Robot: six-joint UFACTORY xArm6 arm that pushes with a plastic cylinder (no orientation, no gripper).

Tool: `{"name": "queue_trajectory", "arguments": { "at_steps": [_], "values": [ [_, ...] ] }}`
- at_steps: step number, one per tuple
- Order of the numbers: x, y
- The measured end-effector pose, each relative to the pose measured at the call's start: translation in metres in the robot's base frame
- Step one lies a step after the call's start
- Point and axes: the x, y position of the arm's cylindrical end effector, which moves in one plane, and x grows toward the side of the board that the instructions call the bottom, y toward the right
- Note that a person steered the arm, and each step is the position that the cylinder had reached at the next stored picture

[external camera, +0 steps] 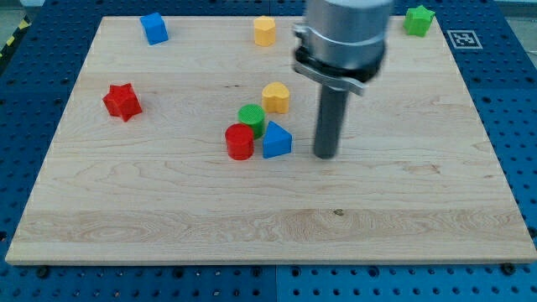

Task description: Place the blue triangle to the bottom right of the yellow heart

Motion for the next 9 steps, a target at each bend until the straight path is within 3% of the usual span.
{"name": "queue_trajectory", "arguments": {
  "at_steps": [2,4,7,9],
  "values": [
    [0.068,-0.024],
    [0.073,-0.110],
    [-0.012,-0.110],
    [-0.029,-0.051]
  ]
}}
